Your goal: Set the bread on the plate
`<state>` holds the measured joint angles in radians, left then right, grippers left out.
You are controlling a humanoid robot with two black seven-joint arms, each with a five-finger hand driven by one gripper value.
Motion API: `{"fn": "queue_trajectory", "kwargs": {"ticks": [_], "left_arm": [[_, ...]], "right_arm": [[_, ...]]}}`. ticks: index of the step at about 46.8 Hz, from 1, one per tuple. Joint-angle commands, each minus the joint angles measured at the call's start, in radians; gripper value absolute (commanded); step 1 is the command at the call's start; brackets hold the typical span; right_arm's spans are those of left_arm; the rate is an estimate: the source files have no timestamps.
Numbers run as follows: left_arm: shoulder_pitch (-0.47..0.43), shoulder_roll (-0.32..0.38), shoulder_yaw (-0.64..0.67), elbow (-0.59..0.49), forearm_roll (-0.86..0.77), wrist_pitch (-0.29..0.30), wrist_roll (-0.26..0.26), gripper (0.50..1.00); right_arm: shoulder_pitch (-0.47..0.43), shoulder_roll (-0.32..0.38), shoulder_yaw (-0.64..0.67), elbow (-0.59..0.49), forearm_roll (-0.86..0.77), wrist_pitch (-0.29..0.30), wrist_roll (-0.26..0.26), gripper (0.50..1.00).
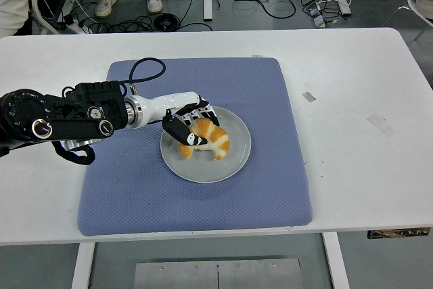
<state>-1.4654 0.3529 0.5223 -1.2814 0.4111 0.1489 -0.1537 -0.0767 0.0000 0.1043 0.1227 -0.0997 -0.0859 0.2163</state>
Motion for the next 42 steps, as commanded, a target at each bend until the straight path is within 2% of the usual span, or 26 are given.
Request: {"fn": "queue_trajectory", "kwargs": {"ticks": [1, 7, 11, 17, 27, 42], "left_arm": [[-0.001, 0.000, -0.001, 0.001, -0.002, 0.000, 0.000, 0.507], [-0.003, 0.001, -0.001, -0.001, -0.002, 0.000, -0.001, 0.546], [-0.004, 0.003, -0.004, -0.007, -0.005, -0.002, -0.004, 0.632], [-0.006, 0.008, -0.005, -0.012, -0.011, -0.003, -0.004, 0.695], [-0.006, 0.008, -0.005, -0.015, -0.012, -0.005, -0.006, 0.751], [-0.015, 0.023, -0.001, -0.016, -0.012, -0.020, -0.004, 0.795]], "right_arm": [[0.000, 0.000, 0.000, 0.000, 0.000, 0.000, 0.000, 1.000], [0.000, 0.000, 0.000, 0.000, 0.000, 0.000, 0.000, 1.000], [0.000, 0.000, 0.000, 0.000, 0.000, 0.000, 0.000, 1.000], [0.000, 0.000, 0.000, 0.000, 0.000, 0.000, 0.000, 1.000], [0.000, 0.000, 0.000, 0.000, 0.000, 0.000, 0.000, 1.000], [0.000, 0.000, 0.000, 0.000, 0.000, 0.000, 0.000, 1.000]]}}
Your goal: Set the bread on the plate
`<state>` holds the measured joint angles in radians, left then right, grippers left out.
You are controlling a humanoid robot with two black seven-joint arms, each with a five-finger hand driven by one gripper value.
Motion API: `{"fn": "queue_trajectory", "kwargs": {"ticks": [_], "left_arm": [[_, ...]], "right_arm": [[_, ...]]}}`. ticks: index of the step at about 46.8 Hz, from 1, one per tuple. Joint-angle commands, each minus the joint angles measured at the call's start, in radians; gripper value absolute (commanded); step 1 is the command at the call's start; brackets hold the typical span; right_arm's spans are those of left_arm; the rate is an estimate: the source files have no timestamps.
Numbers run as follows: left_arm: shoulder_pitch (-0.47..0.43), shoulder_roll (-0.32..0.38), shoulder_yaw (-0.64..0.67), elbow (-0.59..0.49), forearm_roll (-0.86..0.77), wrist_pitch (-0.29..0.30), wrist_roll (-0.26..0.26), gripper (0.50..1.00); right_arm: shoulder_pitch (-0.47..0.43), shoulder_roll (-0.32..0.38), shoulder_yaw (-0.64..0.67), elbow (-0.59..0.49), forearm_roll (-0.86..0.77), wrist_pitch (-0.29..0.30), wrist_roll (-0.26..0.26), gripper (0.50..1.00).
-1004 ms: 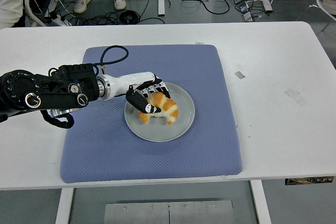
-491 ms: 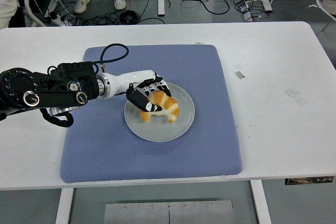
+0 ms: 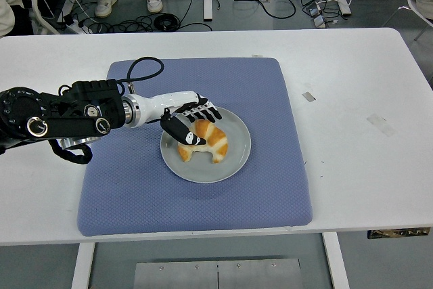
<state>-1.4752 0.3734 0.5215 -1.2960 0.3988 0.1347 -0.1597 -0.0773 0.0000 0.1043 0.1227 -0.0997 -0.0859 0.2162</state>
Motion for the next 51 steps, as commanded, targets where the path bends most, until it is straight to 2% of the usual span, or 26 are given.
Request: {"fn": "queue_trajectory", "kwargs": {"ticks": [1, 12, 22, 28, 33, 41, 51], "left_arm": [[-0.010, 0.002, 0.000, -0.002, 0.000, -0.007, 0.002, 0.799], [-0.037, 0.012, -0.003, -0.009, -0.001, -0.018, 0.003, 0.821], [-0.056, 0.047, -0.050, -0.006, -0.028, -0.015, 0.002, 0.874], [-0.040, 0.053, -0.113, 0.011, -0.058, -0.015, 0.002, 0.945], [0.009, 0.052, -0.205, 0.064, -0.138, -0.015, 0.003, 0.964], [0.108, 0.044, -0.334, 0.167, -0.163, -0.017, -0.003, 0.972], [0.282, 0.021, -0.625, 0.259, -0.144, -0.017, -0.008, 0.974]], "right_arm": [[0.001, 0.000, 0.000, 0.000, 0.000, 0.000, 0.000, 1.000], [0.001, 0.000, 0.000, 0.000, 0.000, 0.000, 0.000, 1.000], [0.001, 0.000, 0.000, 0.000, 0.000, 0.000, 0.000, 1.000], [0.001, 0.000, 0.000, 0.000, 0.000, 0.000, 0.000, 1.000], [0.001, 0.000, 0.000, 0.000, 0.000, 0.000, 0.000, 1.000], [0.001, 0.000, 0.000, 0.000, 0.000, 0.000, 0.000, 1.000], [0.001, 0.000, 0.000, 0.000, 0.000, 0.000, 0.000, 1.000]]}}
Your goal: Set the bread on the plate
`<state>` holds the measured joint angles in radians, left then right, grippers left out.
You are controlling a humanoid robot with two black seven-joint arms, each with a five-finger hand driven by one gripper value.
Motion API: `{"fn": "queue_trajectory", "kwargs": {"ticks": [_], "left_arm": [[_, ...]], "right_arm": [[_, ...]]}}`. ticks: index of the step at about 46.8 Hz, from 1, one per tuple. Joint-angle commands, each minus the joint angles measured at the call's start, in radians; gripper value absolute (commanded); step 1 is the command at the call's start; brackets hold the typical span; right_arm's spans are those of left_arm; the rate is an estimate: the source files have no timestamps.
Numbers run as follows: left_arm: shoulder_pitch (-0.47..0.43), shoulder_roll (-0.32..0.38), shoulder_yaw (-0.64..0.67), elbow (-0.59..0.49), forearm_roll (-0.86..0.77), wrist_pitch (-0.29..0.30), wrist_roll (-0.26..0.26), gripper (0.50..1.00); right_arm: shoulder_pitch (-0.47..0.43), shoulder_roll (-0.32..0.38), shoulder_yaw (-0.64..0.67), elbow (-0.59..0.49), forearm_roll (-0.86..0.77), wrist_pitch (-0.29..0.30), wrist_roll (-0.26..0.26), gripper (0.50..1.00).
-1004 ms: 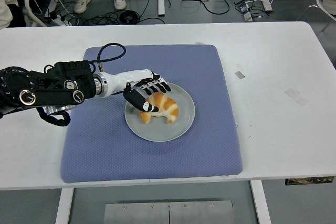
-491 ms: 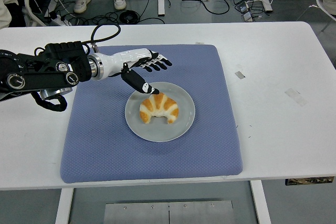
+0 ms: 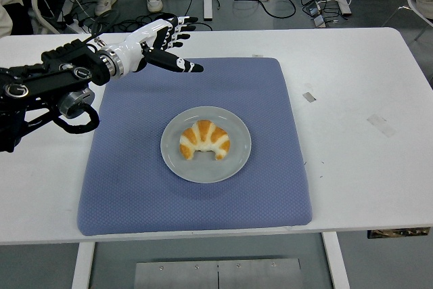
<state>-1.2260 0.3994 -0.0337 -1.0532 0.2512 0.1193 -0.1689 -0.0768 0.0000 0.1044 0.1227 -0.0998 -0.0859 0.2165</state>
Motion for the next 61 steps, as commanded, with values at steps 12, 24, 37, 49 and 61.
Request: {"fn": "queue_trajectory", "kwargs": {"ticks": [12, 24, 37, 49, 61], "left_arm": [[0.178, -0.034, -0.311, 0.074, 0.003, -0.030, 0.000, 0.977], [0.240, -0.036, -0.437, 0.139, -0.001, -0.159, 0.000, 0.977], [0.249, -0.036, -0.514, 0.235, -0.023, -0.231, 0.000, 0.978], [0.279, -0.045, -0.578, 0.403, -0.090, -0.360, -0.003, 0.978], [0.295, -0.074, -0.580, 0.489, -0.104, -0.455, -0.054, 0.978]], "right_arm": [[0.000, 0.000, 0.000, 0.000, 0.000, 0.000, 0.000, 1.000], [0.000, 0.000, 0.000, 0.000, 0.000, 0.000, 0.000, 1.000], [0.000, 0.000, 0.000, 0.000, 0.000, 0.000, 0.000, 1.000], [0.000, 0.000, 0.000, 0.000, 0.000, 0.000, 0.000, 1.000], [0.000, 0.000, 0.000, 0.000, 0.000, 0.000, 0.000, 1.000]]}}
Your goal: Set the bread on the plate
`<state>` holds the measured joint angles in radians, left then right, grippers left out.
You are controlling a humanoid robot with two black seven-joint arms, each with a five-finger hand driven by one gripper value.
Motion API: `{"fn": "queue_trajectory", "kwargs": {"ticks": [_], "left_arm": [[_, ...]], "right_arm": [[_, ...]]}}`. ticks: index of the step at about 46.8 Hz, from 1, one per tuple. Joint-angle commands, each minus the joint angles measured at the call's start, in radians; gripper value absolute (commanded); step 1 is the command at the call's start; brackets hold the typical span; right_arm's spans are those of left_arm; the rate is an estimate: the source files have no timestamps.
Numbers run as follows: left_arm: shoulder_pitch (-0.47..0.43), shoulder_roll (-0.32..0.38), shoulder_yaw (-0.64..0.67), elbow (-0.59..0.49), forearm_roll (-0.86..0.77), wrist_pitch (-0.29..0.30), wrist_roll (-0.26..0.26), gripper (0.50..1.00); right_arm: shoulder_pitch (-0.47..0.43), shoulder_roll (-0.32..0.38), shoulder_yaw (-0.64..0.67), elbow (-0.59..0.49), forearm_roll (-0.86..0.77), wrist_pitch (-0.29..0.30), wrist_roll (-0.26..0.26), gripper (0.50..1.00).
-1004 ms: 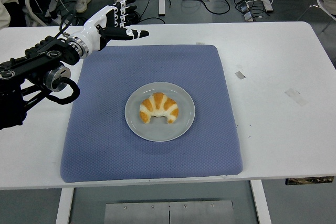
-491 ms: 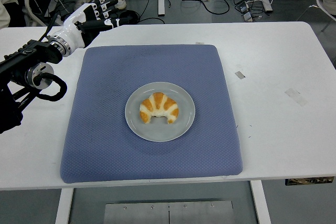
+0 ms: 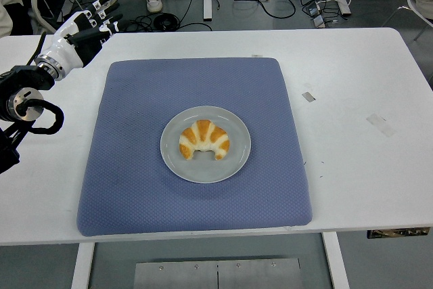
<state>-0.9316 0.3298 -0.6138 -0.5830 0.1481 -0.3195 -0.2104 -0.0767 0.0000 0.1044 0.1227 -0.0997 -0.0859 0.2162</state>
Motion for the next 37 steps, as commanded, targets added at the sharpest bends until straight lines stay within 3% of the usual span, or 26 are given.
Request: {"fn": "queue_trajectory", "kwargs": {"ticks": [1, 15, 37], "left_arm": [[-0.001, -0.008, 0.000, 0.026, -0.001, -0.021, -0.015, 0.978], [-0.015, -0.034, -0.006, 0.095, -0.004, -0.046, -0.017, 0.978], [0.004, -0.071, -0.007, 0.160, -0.030, -0.130, -0.015, 0.978]], "right_arm": [[0.000, 0.000, 0.000, 0.000, 0.000, 0.000, 0.000, 1.000], [0.000, 0.000, 0.000, 0.000, 0.000, 0.000, 0.000, 1.000], [0.000, 0.000, 0.000, 0.003, 0.000, 0.003, 0.000, 1.000]]}}
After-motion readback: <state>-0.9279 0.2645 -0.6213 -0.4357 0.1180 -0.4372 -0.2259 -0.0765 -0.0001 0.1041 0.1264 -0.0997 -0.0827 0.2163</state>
